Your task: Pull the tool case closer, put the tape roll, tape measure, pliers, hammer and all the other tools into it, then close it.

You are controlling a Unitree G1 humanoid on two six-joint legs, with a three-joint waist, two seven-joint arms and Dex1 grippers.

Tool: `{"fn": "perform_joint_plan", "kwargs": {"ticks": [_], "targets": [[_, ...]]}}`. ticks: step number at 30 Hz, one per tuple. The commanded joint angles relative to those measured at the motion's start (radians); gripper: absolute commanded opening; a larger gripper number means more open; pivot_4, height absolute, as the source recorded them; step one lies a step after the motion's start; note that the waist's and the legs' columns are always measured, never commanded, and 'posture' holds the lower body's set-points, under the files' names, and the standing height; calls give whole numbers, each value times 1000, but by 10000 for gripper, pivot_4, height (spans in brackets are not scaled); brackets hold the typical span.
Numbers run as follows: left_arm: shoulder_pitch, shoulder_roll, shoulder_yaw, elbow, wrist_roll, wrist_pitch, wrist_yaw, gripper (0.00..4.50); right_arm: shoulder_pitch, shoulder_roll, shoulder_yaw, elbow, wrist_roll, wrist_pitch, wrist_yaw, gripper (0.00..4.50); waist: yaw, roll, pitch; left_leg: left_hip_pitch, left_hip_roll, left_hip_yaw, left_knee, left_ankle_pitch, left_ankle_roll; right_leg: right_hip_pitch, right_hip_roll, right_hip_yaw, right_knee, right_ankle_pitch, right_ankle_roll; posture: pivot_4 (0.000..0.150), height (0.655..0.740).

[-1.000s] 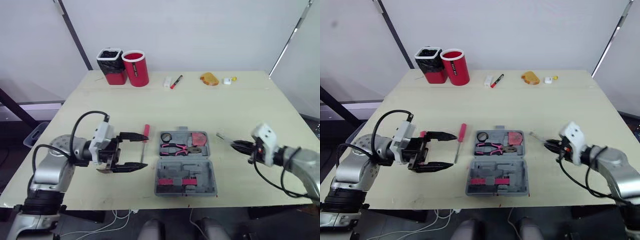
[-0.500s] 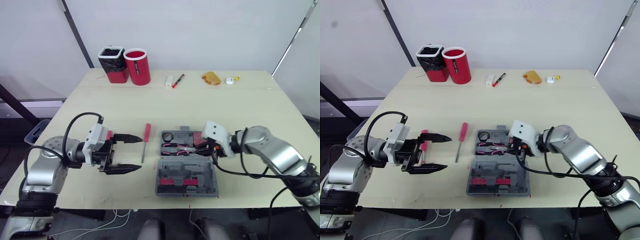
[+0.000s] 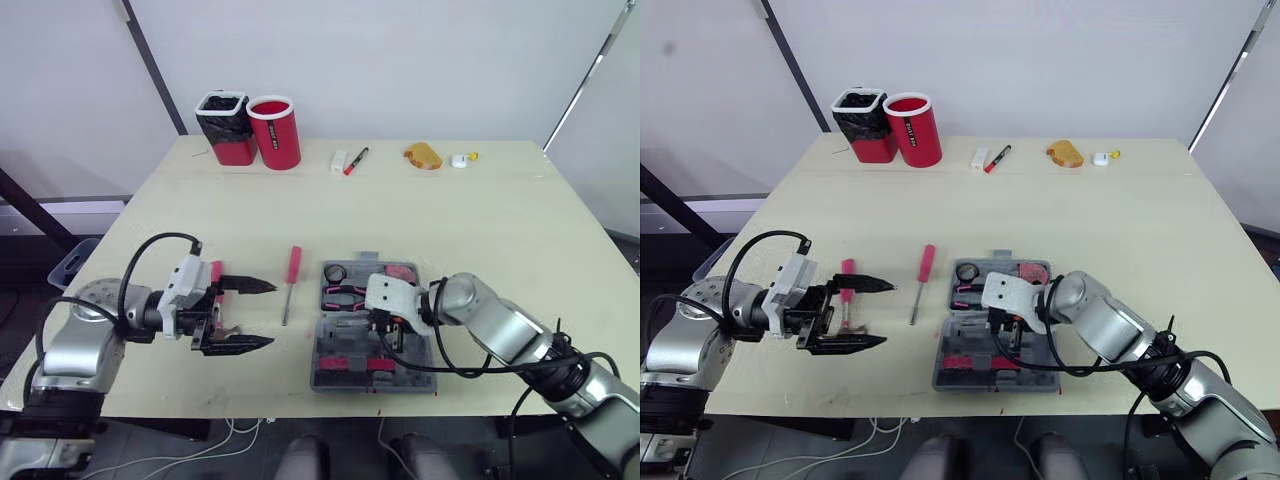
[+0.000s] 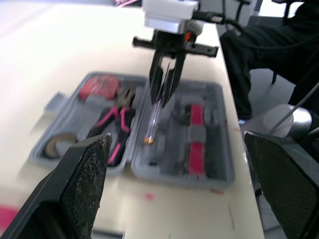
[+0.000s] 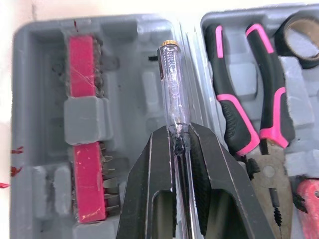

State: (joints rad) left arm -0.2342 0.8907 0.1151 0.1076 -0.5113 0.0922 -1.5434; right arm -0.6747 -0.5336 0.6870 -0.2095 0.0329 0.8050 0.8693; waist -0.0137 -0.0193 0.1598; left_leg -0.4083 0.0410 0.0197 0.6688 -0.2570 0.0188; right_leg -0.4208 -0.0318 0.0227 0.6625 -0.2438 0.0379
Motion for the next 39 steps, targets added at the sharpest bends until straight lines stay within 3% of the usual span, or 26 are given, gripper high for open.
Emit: {"fn": "perform_joint_plan", "kwargs": {"ticks": [1,17,25,32,35,36,39], "targets": [[-17,23,11,12,4,-33,-50,45000,-13,32,0,10,-27,-28,-5,117,0,0,0,-1,0,0,0,0,0,-1,0,0,0,0,0,1500,7400],[-12,19,3,3,-5,-32,-40,45000,5,80,12,83,-99,-119,26,117,0,0,0,-6,0,0,1,0,0,-6,0,-1,1,0,0,1500,7400],[-23,3,2,-5,-19,-9,-27,45000,16,85,-16,103,-122,-168,19,35151,0,0,0,-6,0,0,1,0,0,-6,0,-1,2,0,0,1500,7400],[-29,-2,-3,6,-11,-18,-33,45000,71,101,-117,65,-67,-190,1,35151,0,0,0,-6,0,0,1,0,0,-6,0,-1,2,0,0,1500,7400],[-31,-3,-3,10,-10,-20,-35,45000,107,122,-167,57,-26,-229,4,27439,-1,0,0,-6,0,0,1,0,0,-6,0,0,2,0,0,1500,7400],[-32,-4,-4,11,-10,-20,-36,45000,120,129,-179,58,-16,-250,3,21658,-1,0,0,-6,0,0,1,0,0,-6,0,0,2,0,0,1500,7400],[-39,-9,-7,13,-11,-20,-37,45000,148,143,-197,80,0,-302,4,11806,0,0,0,-6,0,0,1,0,0,-6,0,0,2,0,0,1500,7400]]}}
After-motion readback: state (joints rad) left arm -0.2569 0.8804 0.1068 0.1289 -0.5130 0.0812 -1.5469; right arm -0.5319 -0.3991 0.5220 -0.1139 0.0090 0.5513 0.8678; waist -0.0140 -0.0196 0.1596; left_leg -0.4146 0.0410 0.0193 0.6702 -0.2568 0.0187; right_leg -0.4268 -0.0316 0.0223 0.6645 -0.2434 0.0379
